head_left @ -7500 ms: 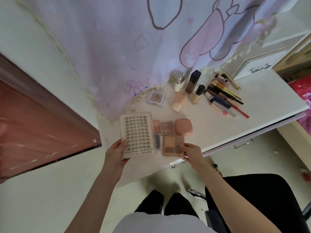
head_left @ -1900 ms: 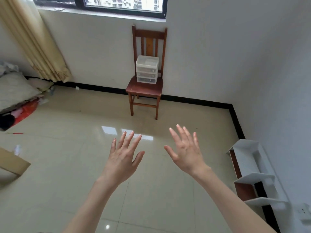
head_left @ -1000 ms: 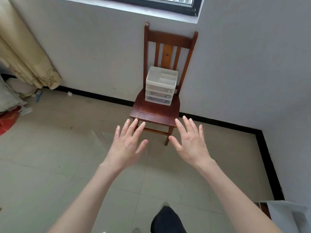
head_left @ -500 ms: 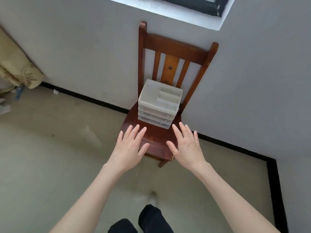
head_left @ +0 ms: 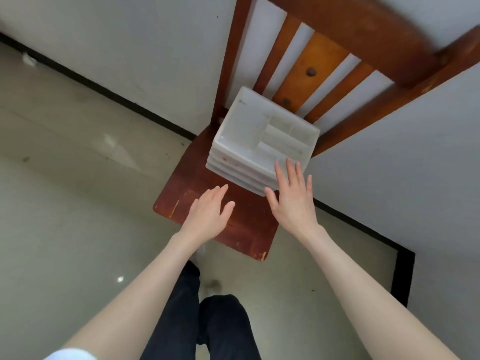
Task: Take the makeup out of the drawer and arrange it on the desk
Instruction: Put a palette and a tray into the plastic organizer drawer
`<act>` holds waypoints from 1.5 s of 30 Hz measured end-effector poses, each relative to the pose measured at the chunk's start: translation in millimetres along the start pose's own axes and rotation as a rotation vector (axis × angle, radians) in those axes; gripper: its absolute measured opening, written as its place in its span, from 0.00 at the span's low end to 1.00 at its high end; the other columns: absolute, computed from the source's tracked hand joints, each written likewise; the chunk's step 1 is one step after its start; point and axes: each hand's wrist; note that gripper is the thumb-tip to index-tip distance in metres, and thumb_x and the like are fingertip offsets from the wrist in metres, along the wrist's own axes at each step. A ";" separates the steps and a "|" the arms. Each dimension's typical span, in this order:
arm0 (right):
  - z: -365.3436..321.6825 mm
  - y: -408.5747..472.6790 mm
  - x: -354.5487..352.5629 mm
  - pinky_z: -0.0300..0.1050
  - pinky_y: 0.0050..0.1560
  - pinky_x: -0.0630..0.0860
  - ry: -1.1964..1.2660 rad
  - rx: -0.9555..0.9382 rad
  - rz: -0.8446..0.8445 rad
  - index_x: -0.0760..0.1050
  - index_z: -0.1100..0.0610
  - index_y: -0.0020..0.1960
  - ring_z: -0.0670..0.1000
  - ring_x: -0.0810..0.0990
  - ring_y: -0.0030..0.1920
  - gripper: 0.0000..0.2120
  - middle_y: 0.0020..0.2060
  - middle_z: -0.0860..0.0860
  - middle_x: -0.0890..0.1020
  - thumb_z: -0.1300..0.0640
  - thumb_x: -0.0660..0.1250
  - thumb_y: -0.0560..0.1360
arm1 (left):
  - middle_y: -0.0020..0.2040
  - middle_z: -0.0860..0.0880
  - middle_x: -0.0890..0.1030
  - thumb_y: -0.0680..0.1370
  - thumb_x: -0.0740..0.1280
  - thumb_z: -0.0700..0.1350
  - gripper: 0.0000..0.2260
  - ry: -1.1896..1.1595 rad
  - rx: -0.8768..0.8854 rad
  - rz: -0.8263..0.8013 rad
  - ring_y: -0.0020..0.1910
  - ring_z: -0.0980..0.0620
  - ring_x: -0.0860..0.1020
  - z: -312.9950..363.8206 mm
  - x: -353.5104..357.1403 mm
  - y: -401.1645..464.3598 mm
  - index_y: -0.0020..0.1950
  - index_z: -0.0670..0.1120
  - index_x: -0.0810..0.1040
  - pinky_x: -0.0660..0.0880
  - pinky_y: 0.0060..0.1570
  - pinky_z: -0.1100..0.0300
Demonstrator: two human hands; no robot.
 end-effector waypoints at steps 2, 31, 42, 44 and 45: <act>2.7 20.1 16.0 0.55 0.73 0.42 -0.034 0.003 -0.027 0.49 0.54 0.76 0.56 0.44 0.76 0.29 0.76 0.56 0.50 0.45 0.52 0.80 | 0.75 0.47 0.60 0.81 0.53 0.53 0.24 -0.170 -0.070 -0.020 0.74 0.50 0.57 -8.5 8.9 23.7 0.75 0.47 0.56 0.55 0.72 0.53; 28.9 73.3 72.8 0.52 0.72 0.33 -0.131 -0.046 0.060 0.39 0.52 0.76 0.55 0.40 0.75 0.29 0.76 0.54 0.45 0.42 0.41 0.79 | 0.60 0.44 0.73 0.72 0.64 0.64 0.26 -1.979 -0.598 -0.059 0.60 0.47 0.73 -14.3 72.3 145.8 0.58 0.44 0.71 0.75 0.52 0.49; 26.6 73.4 69.7 0.52 0.71 0.33 -0.166 -0.035 0.039 0.40 0.52 0.76 0.55 0.40 0.76 0.31 0.76 0.53 0.43 0.40 0.39 0.78 | 0.70 0.41 0.68 0.77 0.59 0.61 0.30 -1.988 -0.658 -0.003 0.68 0.44 0.68 -38.1 87.4 82.8 0.72 0.44 0.63 0.70 0.63 0.47; 27.2 73.4 69.7 0.52 0.71 0.33 -0.171 -0.036 0.035 0.39 0.52 0.76 0.55 0.39 0.76 0.30 0.76 0.53 0.43 0.40 0.40 0.78 | 0.68 0.41 0.69 0.77 0.59 0.60 0.29 -1.980 -0.691 0.024 0.67 0.44 0.69 -41.3 90.4 73.2 0.71 0.44 0.63 0.70 0.63 0.47; 27.5 73.5 70.3 0.52 0.71 0.33 -0.173 -0.037 0.038 0.39 0.52 0.76 0.55 0.39 0.76 0.30 0.76 0.53 0.43 0.40 0.41 0.79 | 0.68 0.41 0.70 0.77 0.59 0.60 0.28 -1.974 -0.704 0.035 0.66 0.44 0.70 -42.9 91.6 69.0 0.70 0.44 0.64 0.70 0.64 0.47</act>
Point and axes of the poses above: each hand's wrist, its own y-axis towards the middle knuckle, its own x-axis out of the palm, z = x × y
